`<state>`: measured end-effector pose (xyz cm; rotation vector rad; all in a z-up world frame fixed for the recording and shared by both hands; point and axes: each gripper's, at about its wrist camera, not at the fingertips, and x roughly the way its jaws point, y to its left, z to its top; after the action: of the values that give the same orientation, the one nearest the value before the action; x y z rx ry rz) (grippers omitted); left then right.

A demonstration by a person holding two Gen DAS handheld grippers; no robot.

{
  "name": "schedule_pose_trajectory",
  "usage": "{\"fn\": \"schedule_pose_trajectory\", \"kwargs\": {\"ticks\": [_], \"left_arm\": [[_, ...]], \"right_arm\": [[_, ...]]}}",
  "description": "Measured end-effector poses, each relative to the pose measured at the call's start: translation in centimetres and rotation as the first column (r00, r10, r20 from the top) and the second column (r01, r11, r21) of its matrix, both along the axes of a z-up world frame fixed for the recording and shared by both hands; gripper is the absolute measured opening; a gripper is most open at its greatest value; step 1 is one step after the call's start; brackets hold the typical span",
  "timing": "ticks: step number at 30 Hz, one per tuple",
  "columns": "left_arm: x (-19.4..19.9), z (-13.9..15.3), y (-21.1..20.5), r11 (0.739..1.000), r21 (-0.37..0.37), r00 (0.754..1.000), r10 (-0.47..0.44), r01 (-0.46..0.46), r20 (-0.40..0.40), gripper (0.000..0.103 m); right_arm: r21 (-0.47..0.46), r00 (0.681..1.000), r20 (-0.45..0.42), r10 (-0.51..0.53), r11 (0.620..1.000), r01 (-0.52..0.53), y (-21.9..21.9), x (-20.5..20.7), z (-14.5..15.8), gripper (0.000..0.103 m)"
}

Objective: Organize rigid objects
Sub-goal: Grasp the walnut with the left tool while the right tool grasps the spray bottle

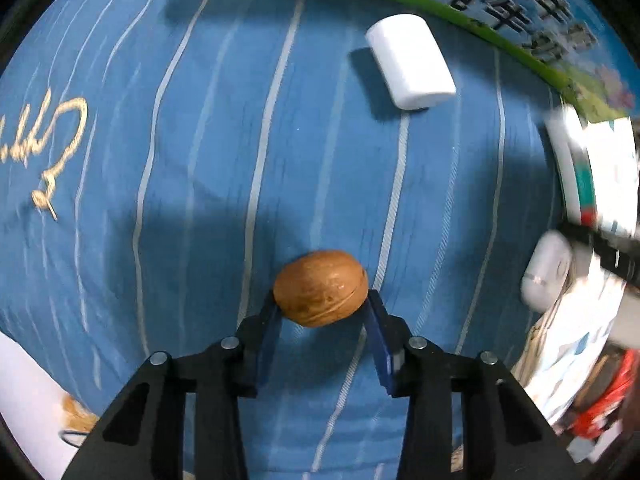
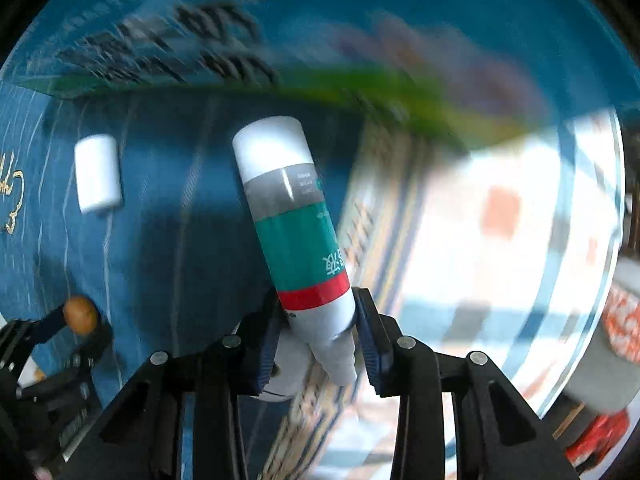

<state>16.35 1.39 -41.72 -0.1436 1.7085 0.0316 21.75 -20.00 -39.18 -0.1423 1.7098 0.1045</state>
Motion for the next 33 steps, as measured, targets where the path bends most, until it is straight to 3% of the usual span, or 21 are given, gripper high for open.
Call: {"fn": "schedule_pose_trajectory", "kwargs": {"ticks": [5,7,10,16,20,21,22,24,27,33], "left_arm": [[-0.7,0.0,1.9,0.990,-0.106,0.996,0.089,-0.091,-0.023,0.039],[-0.9,0.3,2.7,0.983,-0.138,0.993,0.118,-0.120,-0.026,0.045],[-1.3,0.4,4.0,0.967,-0.181,0.984,0.176,-0.180,-0.042,0.052],[-0.4,0.6,3.6,0.975,-0.163,0.989,0.143,-0.148,-0.042,0.056],[1.2,-0.4,0.5,0.994,-0.096,0.998,0.041,-0.045,-0.038,0.056],[1.2,-0.6,0.2,0.996,-0.078,0.999,0.029,-0.032,-0.030,0.055],[1.2,-0.6,-0.2,0.998,-0.055,1.000,0.023,-0.024,-0.014,0.047],[1.4,-0.5,-0.6,1.000,-0.011,1.000,0.016,-0.016,0.012,0.040],[1.9,-0.4,-1.1,1.000,0.021,1.000,-0.003,0.003,0.026,0.040],[1.8,0.3,-1.3,1.000,0.020,0.999,0.010,-0.011,0.039,0.039]], "right_arm": [[0.024,0.977,-0.052,-0.207,0.978,0.209,-5.2,-4.6,-0.1,0.038],[0.077,0.951,-0.107,-0.290,0.951,0.299,-7.1,-6.8,-0.4,0.038],[0.136,0.926,-0.172,-0.335,0.923,0.359,-8.5,-8.5,-1.0,0.038],[0.122,0.946,-0.096,-0.310,0.939,0.320,-8.7,-9.6,-0.1,0.039],[0.102,0.949,-0.090,-0.303,0.945,0.312,-7.9,-8.5,-0.9,0.050],[0.094,0.944,-0.103,-0.314,0.942,0.323,-8.0,-8.5,-1.4,0.050],[0.097,0.940,-0.111,-0.322,0.938,0.333,-8.1,-8.3,-1.7,0.050],[0.100,0.931,-0.108,-0.348,0.928,0.359,-8.3,-8.3,-1.8,0.048],[0.113,0.926,-0.090,-0.366,0.920,0.375,-8.7,-8.2,-1.9,0.043],[0.076,0.933,-0.082,-0.350,0.931,0.356,-8.4,-8.6,-2.3,0.037]]}}
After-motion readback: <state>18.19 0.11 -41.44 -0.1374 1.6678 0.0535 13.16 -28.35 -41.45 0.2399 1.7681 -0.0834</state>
